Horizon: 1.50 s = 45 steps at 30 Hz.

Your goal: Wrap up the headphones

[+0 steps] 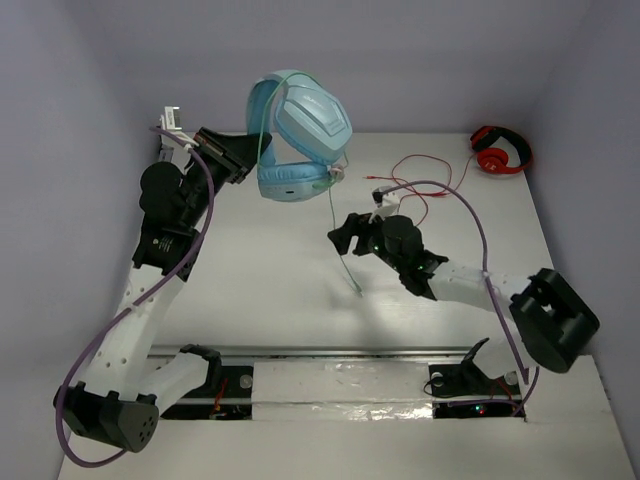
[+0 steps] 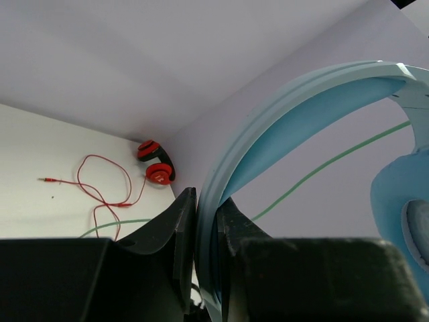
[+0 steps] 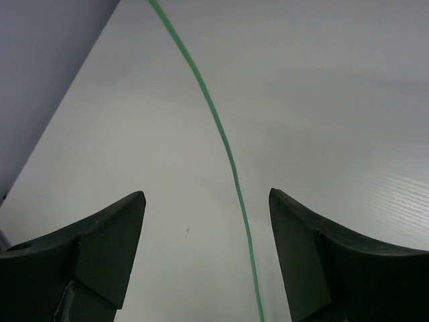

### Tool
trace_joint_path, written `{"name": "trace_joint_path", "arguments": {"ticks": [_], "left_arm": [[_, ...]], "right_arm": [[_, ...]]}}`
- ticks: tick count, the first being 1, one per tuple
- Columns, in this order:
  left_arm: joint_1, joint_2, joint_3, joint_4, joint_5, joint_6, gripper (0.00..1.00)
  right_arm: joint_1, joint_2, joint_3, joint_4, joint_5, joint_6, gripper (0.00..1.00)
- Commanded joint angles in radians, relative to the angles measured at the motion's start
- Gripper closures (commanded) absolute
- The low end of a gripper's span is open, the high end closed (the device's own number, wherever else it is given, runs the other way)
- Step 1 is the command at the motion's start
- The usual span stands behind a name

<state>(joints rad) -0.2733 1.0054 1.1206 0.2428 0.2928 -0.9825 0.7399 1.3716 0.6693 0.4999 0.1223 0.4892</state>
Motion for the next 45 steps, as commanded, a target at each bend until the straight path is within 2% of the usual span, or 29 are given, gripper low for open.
{"name": "trace_joint_path", "arguments": {"ticks": [1,6,10,15,18,20,21,22,23,26,29,35,40,45], "left_arm": [[0.003,-0.048,0.027,0.084,0.005,-0.016,1.00],[0.003,-0.054,0.019,0.076,0.008,-0.010,1.00],[0.003,-0.062,0.025,0.067,0.008,-0.004,1.00],[0.003,-0.077,0.022,0.064,0.005,0.007,1.00],[0.003,-0.079,0.021,0.061,0.008,0.011,1.00],[0.003,-0.079,0.021,0.059,0.006,0.016,1.00],[0.003,-0.077,0.018,0.061,0.005,0.018,1.00],[0.003,-0.077,0.015,0.064,0.005,0.019,1.00],[0.003,-0.079,0.012,0.067,0.000,0.019,1.00],[-0.041,-0.083,0.010,0.070,-0.030,0.034,1.00],[-0.062,-0.090,0.016,0.055,-0.064,0.064,1.00],[-0.063,-0.103,0.018,0.043,-0.064,0.070,1.00],[-0.063,-0.106,0.019,0.029,-0.061,0.077,1.00],[-0.063,-0.106,0.016,0.032,-0.063,0.079,1.00]], "right_arm": [[-0.005,0.093,0.073,0.061,-0.071,-0.057,0.19],[-0.014,0.242,0.133,0.101,-0.059,-0.058,0.22],[-0.014,0.302,0.173,0.123,-0.050,-0.080,0.22],[-0.014,0.300,0.170,0.135,-0.041,-0.083,0.25],[-0.014,0.271,0.159,0.115,-0.062,-0.078,0.38],[-0.014,0.195,0.124,0.124,-0.070,-0.058,0.61],[-0.014,0.167,0.078,0.137,-0.073,-0.049,0.62],[-0.014,0.144,0.063,0.144,-0.072,-0.040,0.61],[-0.014,0.126,0.055,0.134,-0.064,-0.040,0.51],[-0.014,0.110,0.069,0.098,-0.014,-0.064,0.33],[-0.014,0.125,0.081,0.109,0.000,-0.070,0.26],[-0.024,0.246,0.188,0.098,-0.003,-0.103,0.25],[-0.034,0.294,0.210,0.144,-0.001,-0.109,0.26],[-0.043,0.322,0.213,0.170,0.010,-0.115,0.31]]}}
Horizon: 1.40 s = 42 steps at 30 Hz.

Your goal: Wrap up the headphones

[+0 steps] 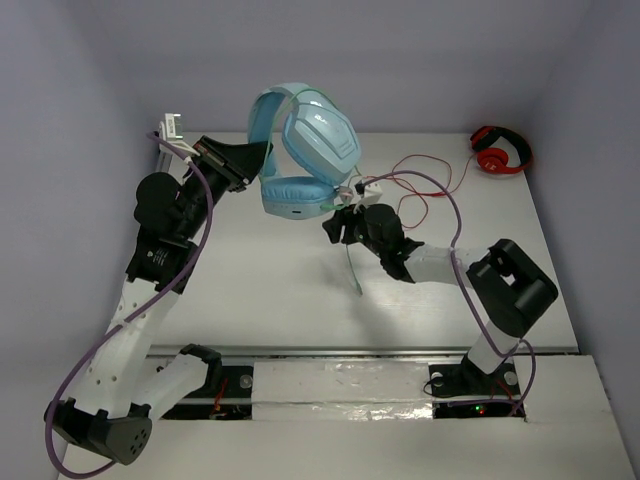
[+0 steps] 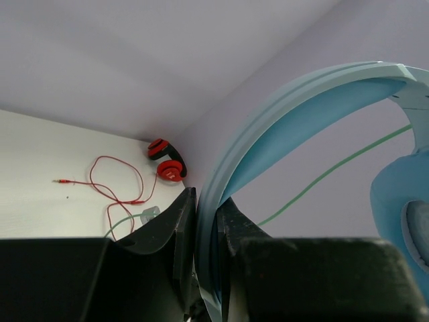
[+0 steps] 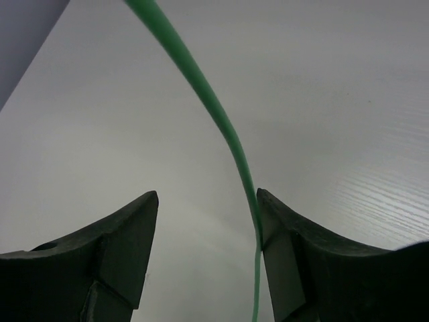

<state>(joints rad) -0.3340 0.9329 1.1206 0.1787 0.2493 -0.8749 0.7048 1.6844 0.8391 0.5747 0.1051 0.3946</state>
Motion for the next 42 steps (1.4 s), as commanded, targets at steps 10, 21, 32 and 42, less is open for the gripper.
{"name": "trace_joint_path", "arguments": {"ticks": [10,21,32,42], "left_arm": [[-0.002,0.024,0.018,0.143,-0.187,-0.027,1.00],[-0.037,0.006,-0.168,0.292,-0.482,-0.096,1.00],[-0.069,0.027,-0.249,0.292,-0.708,-0.039,1.00],[-0.117,0.089,-0.255,0.288,-0.869,0.080,1.00]], "right_arm": [[0.042,-0.015,-0.003,0.067,-0.085,0.087,0.92],[0.326,-0.152,-0.017,-0.231,0.071,0.131,0.99],[0.613,-0.120,0.144,-0.681,0.220,0.173,1.00],[0.851,-0.100,0.267,-0.907,0.304,0.208,1.00]]}}
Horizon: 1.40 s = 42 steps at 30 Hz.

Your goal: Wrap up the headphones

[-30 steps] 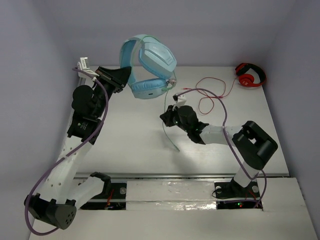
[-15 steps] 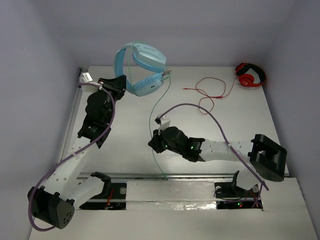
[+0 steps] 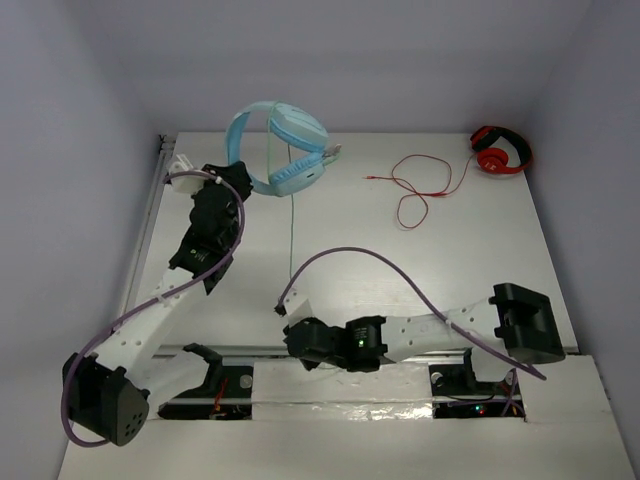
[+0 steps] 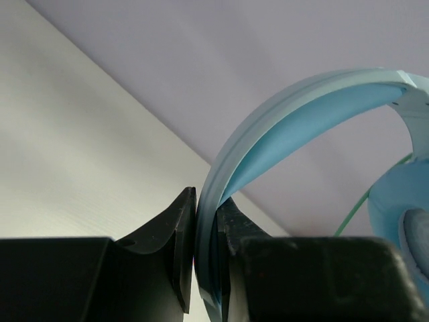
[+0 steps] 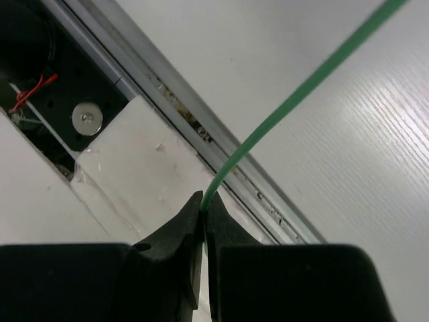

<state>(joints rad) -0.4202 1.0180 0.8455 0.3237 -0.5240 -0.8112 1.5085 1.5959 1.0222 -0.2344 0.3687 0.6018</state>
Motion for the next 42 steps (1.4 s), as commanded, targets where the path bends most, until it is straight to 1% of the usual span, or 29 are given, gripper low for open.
{"name": "trace_joint_path", "arguments": {"ticks": [1,2,6,7,8,10,11,13,14,15,17,19,20,22,23,27,30,34,36,38,42], "left_arm": [[-0.040,0.008,0.003,0.143,-0.109,0.027,1.00],[-0.049,0.014,-0.011,0.144,-0.128,0.050,1.00],[-0.106,0.004,-0.101,0.147,-0.198,0.104,1.00],[-0.150,0.004,-0.140,0.147,-0.221,0.118,1.00],[-0.172,0.004,-0.155,0.146,-0.263,0.132,1.00],[-0.221,-0.001,-0.207,0.129,-0.294,0.162,1.00],[-0.273,-0.007,-0.229,0.127,-0.318,0.176,1.00],[-0.322,-0.015,-0.279,0.095,-0.330,0.188,1.00],[-0.365,-0.021,-0.295,0.083,-0.329,0.191,1.00],[-0.386,-0.024,-0.305,0.045,-0.332,0.191,1.00],[-0.416,-0.051,-0.338,0.017,-0.297,0.198,1.00],[-0.460,-0.081,-0.361,-0.043,-0.277,0.188,1.00],[-0.471,-0.119,-0.368,-0.067,-0.269,0.175,1.00],[-0.482,-0.159,-0.390,-0.113,-0.239,0.173,1.00],[-0.482,-0.194,-0.398,-0.127,-0.200,0.169,1.00],[-0.493,-0.240,-0.411,-0.204,-0.127,0.159,1.00],[-0.502,-0.271,-0.421,-0.232,-0.076,0.170,1.00],[-0.502,-0.282,-0.419,-0.250,-0.001,0.191,1.00],[-0.502,-0.297,-0.415,-0.261,0.028,0.198,1.00],[-0.502,-0.317,-0.408,-0.273,0.047,0.205,1.00],[-0.502,-0.322,-0.382,-0.284,0.123,0.224,1.00]], "right_arm": [[0.073,-0.011,0.132,-0.118,0.052,-0.011,1.00],[0.084,-0.013,0.154,-0.167,0.076,-0.017,1.00],[0.093,-0.062,0.226,-0.259,0.098,-0.040,1.00],[0.093,-0.079,0.234,-0.266,0.089,-0.060,1.00],[0.093,-0.108,0.242,-0.281,0.081,-0.068,1.00],[0.093,-0.122,0.289,-0.321,0.075,-0.098,1.00],[0.093,-0.125,0.311,-0.373,0.073,-0.114,1.00],[0.093,-0.131,0.374,-0.417,0.093,-0.158,1.00],[0.093,-0.136,0.393,-0.454,0.114,-0.174,1.00],[0.093,-0.148,0.412,-0.468,0.127,-0.192,1.00],[0.093,-0.157,0.456,-0.491,0.183,-0.230,1.00],[0.065,-0.163,0.493,-0.531,0.216,-0.249,1.00],[0.065,-0.165,0.501,-0.548,0.254,-0.258,1.00],[0.055,-0.183,0.507,-0.554,0.268,-0.270,1.00],[0.027,-0.191,0.500,-0.551,0.280,-0.280,1.00],[-0.043,-0.235,0.463,-0.539,0.292,-0.295,1.00],[-0.097,-0.261,0.443,-0.549,0.343,-0.298,1.00],[-0.159,-0.303,0.426,-0.516,0.361,-0.336,1.00],[-0.168,-0.313,0.426,-0.525,0.423,-0.347,1.00],[-0.205,-0.320,0.420,-0.539,0.479,-0.353,1.00],[-0.269,-0.363,0.369,-0.511,0.484,-0.376,1.00]]}}
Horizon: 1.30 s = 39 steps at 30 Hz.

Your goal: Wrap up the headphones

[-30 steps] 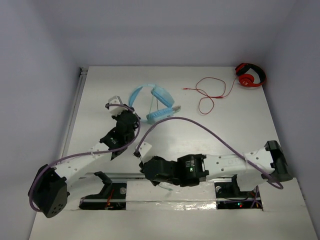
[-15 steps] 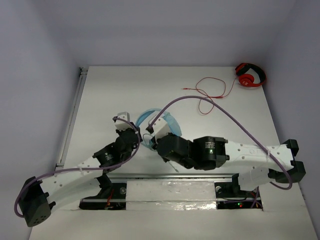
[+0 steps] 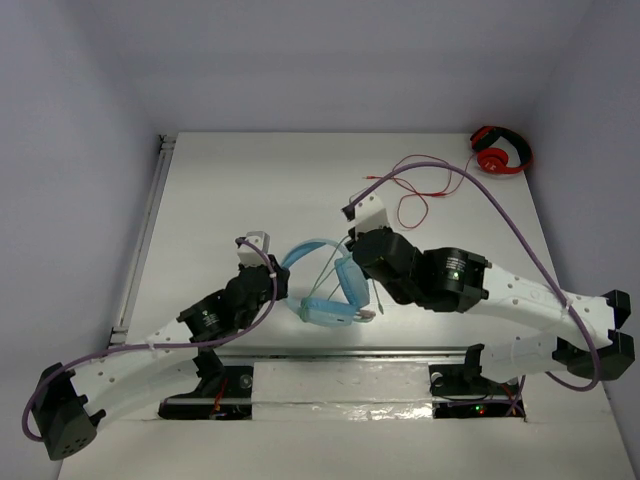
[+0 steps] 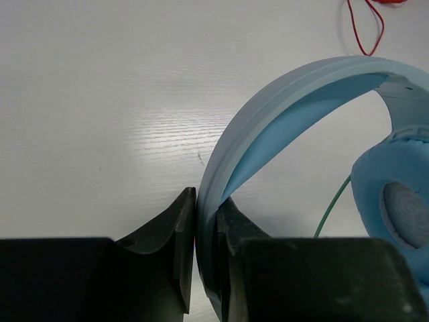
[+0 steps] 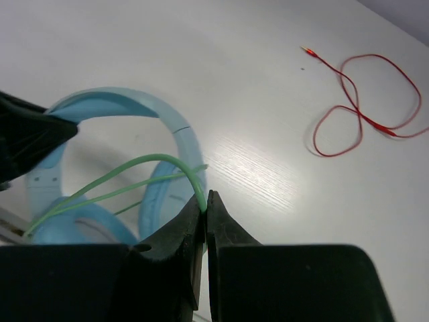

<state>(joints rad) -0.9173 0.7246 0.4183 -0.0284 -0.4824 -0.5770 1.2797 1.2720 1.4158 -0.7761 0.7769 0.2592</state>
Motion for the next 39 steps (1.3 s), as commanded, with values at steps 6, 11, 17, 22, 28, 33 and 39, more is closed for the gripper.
{"name": "trace_joint_path", "arguments": {"ticks": [6,11,17,22,28,33,39], "left_arm": [[-0.005,-0.033,0.097,0.079,0.202,0.019,1.00],[-0.005,-0.080,0.138,0.091,0.275,0.016,1.00],[0.018,-0.109,0.207,0.087,0.339,-0.021,1.00],[0.054,-0.097,0.237,0.136,0.419,-0.037,1.00],[0.100,-0.073,0.243,0.242,0.476,-0.090,1.00],[0.109,-0.059,0.263,0.295,0.476,-0.115,1.00],[0.109,-0.034,0.304,0.355,0.458,-0.123,1.00]], "right_arm": [[-0.103,-0.080,-0.118,0.109,0.045,-0.045,1.00],[-0.143,-0.112,-0.193,0.169,0.038,0.004,1.00],[-0.152,-0.220,-0.320,0.270,0.022,0.095,1.00],[-0.161,-0.348,-0.411,0.389,-0.042,0.126,1.00],[-0.180,-0.431,-0.541,0.570,-0.224,0.135,1.00],[-0.203,-0.444,-0.626,0.699,-0.298,0.166,0.94],[-0.270,-0.470,-0.704,0.817,-0.387,0.184,0.79]]}}
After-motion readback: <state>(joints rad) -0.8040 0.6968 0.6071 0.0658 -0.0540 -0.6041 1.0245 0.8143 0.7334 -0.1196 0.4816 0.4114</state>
